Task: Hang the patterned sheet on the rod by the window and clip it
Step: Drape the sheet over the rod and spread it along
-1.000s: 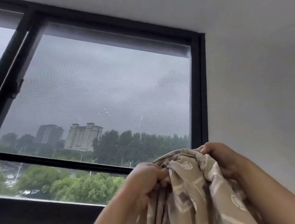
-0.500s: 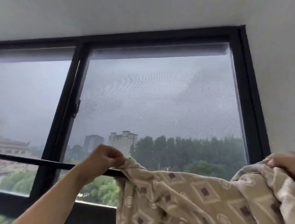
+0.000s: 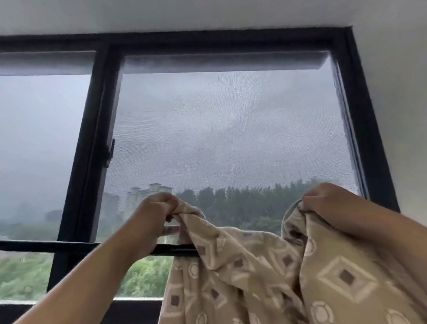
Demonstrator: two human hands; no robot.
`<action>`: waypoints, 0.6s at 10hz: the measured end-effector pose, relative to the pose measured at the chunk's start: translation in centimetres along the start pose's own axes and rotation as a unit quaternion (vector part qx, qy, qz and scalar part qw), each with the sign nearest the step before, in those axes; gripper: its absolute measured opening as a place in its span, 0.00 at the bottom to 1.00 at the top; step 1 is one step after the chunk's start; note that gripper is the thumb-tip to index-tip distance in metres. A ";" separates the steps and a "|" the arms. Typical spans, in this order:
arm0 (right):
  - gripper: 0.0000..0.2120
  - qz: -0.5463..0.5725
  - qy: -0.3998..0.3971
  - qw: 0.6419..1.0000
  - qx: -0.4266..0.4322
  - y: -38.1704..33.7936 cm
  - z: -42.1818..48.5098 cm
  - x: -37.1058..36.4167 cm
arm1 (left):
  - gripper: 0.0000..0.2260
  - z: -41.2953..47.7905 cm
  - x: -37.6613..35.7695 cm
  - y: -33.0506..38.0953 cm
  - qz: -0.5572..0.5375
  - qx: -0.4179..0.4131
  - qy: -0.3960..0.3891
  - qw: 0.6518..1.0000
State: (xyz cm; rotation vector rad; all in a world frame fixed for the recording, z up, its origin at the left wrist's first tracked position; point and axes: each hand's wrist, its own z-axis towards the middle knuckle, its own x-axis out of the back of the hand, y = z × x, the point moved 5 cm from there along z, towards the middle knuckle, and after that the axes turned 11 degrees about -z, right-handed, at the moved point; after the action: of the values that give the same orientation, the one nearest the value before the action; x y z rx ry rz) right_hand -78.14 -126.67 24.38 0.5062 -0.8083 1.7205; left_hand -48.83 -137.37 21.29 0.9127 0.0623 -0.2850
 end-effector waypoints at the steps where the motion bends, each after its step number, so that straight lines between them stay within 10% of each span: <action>1: 0.16 -0.017 -0.017 0.999 -0.030 -0.9 -0.5 -1.1 | 0.14 2.2 7.0 1.6 0.026 -0.034 0.069 0.997; 3: 0.18 -0.104 -0.012 0.991 -0.080 0.1 -3.6 -3.7 | 0.12 3.2 21.3 3.8 0.210 -0.067 0.161 0.962; 4: 0.16 -0.159 0.022 0.980 -0.115 0.1 -5.2 -4.0 | 0.10 7.5 41.6 4.1 0.123 -0.090 0.160 0.975; 5: 0.05 -0.267 0.147 0.947 -0.102 -3.6 -7.2 -4.8 | 0.09 10.9 45.0 1.8 0.094 -0.098 0.206 0.969; 6: 0.16 -0.284 0.209 0.934 0.060 -10.9 -8.4 -10.3 | 0.10 9.5 43.9 2.2 0.023 -0.052 0.205 0.977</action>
State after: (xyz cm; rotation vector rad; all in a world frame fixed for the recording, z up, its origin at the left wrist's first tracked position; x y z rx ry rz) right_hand -64.19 -125.62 14.43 0.3849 -0.2148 1.2694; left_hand -6.69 -153.16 21.20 0.8561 0.4320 -0.0460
